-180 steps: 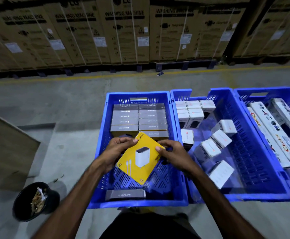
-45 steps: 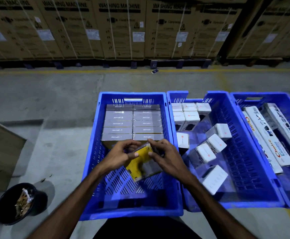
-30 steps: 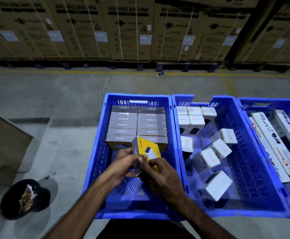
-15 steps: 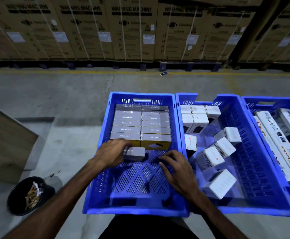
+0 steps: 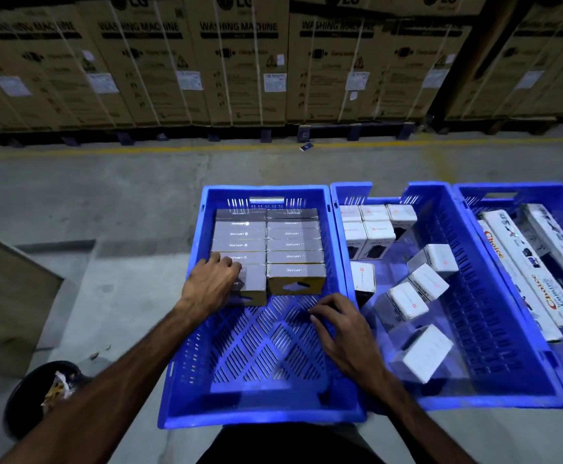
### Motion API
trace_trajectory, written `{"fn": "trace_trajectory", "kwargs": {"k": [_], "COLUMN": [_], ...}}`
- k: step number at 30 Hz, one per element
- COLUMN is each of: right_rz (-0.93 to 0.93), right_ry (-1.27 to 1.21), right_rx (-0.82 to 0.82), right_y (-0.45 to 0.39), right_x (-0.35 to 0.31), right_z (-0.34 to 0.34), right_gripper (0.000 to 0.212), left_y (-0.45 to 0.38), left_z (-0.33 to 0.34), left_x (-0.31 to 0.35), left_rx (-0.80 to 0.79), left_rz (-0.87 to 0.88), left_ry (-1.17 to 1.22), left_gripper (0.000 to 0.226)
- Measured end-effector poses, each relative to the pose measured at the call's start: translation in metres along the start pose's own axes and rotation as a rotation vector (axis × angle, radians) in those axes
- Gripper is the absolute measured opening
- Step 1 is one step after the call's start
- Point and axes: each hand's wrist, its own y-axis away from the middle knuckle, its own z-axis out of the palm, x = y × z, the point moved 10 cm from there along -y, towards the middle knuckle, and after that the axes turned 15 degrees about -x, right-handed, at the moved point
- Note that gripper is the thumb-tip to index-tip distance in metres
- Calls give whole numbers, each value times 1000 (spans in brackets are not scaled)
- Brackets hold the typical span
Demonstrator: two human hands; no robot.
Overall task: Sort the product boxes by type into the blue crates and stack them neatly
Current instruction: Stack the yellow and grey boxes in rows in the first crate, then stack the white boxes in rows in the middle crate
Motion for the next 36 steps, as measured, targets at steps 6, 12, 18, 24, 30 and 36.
{"fn": "trace_trajectory", "kwargs": {"k": [6,12,18,24,30,36], "right_rz": [20,25,17,125,303,461], "right_ry": [-6,-11,-47,-123,-173,-210], "right_rx": [-6,-5,50,237,336,372], "right_y": [0,1,2,22,69,111], "right_x": [1,0,-4,5,35,91], "right_z": [-1,-2,-10,-37,-67,-101], "right_gripper": [10,10,4,6,10,16], "left_y": [12,32,48,57,51,32], "left_z": [7,17,-3,-29,-56,-92], "left_x": [7,14,66,122,171,208], "left_rx": [-65,26,163,290,345,417], "left_rz": [-138,-252,-25,298,518,551], "left_ry": [288,377,482,761,907,851], "left_gripper": [55,41,25,20,20,13]}}
